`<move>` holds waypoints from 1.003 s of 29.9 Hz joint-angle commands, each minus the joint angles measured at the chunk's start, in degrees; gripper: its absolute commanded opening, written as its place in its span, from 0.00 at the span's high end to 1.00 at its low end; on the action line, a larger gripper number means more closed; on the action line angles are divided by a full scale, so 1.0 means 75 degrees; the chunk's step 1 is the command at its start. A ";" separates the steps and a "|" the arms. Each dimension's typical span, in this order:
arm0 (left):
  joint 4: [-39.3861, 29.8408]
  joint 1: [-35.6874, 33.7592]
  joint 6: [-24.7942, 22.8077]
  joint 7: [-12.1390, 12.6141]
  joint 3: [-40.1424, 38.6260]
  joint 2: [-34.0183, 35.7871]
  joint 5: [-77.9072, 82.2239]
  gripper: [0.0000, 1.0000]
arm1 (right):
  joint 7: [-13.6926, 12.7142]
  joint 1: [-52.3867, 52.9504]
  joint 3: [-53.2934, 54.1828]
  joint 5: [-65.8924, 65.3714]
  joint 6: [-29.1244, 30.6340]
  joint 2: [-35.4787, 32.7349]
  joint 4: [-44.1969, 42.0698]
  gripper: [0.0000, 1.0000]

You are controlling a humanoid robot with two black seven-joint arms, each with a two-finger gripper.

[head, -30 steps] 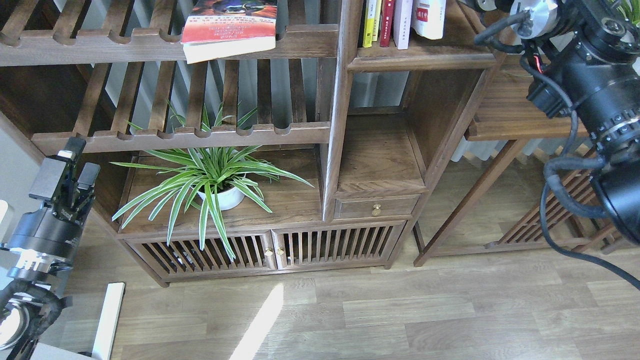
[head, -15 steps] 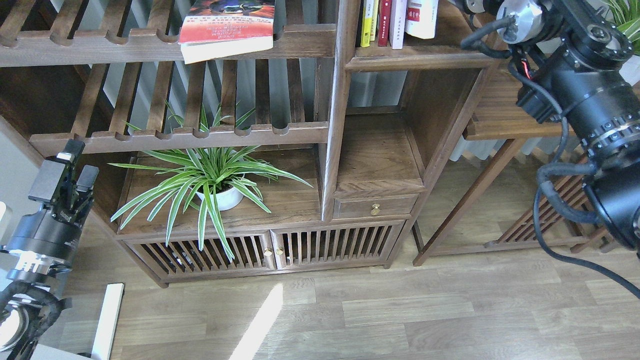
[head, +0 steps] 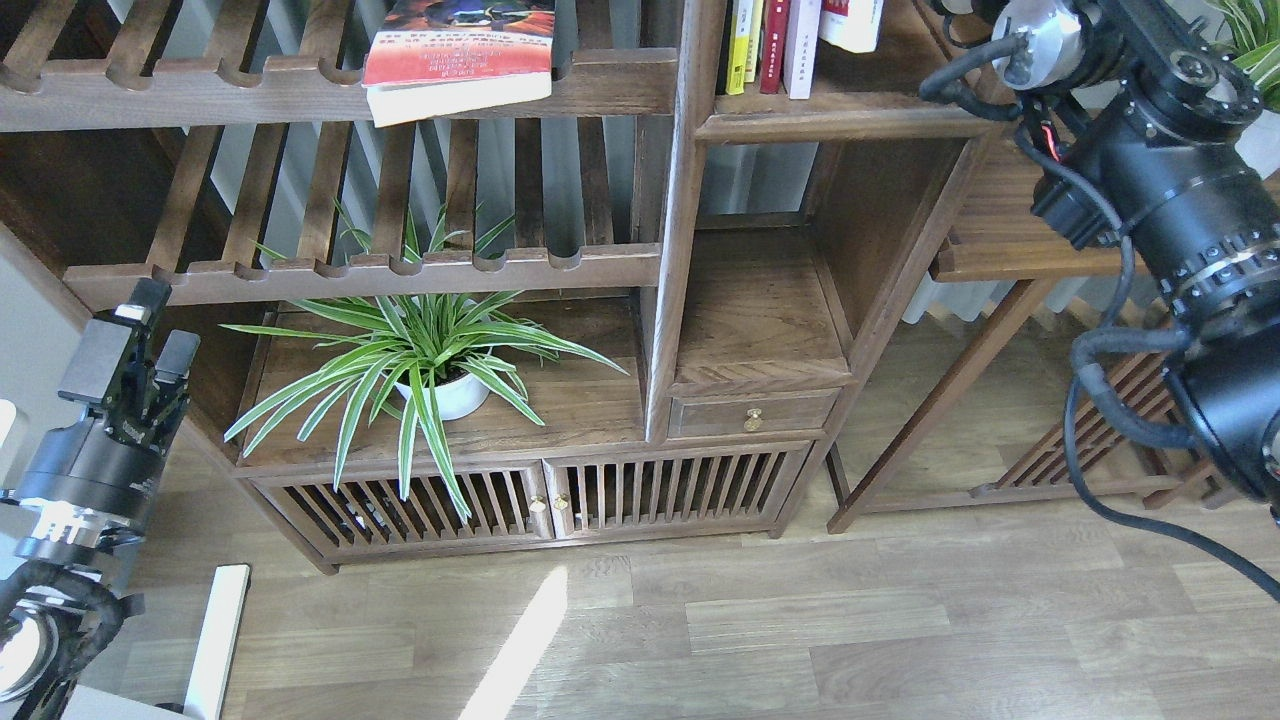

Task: Organize books on shelf
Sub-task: 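Withdraw the right gripper from the cubby and lower the left gripper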

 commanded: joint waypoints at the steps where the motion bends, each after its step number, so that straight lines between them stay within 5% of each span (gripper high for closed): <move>1: 0.0000 0.0010 0.0000 -0.0003 0.0000 0.0004 0.0000 0.02 | 0.0129 -0.0174 0.0001 0.0000 -0.0008 0.0084 -0.0002 0.68; 7: 0.0000 -0.0002 0.0000 -0.0003 0.0000 0.0004 0.0000 0.02 | 0.0129 -0.0186 0.0001 0.0000 -0.0394 0.0260 0.0021 0.56; 30: -0.0012 -0.0002 0.0000 0.0044 0.0012 -0.0008 0.0023 0.02 | 0.0012 0.0423 0.0107 0.0023 -0.0582 0.0249 0.0255 0.54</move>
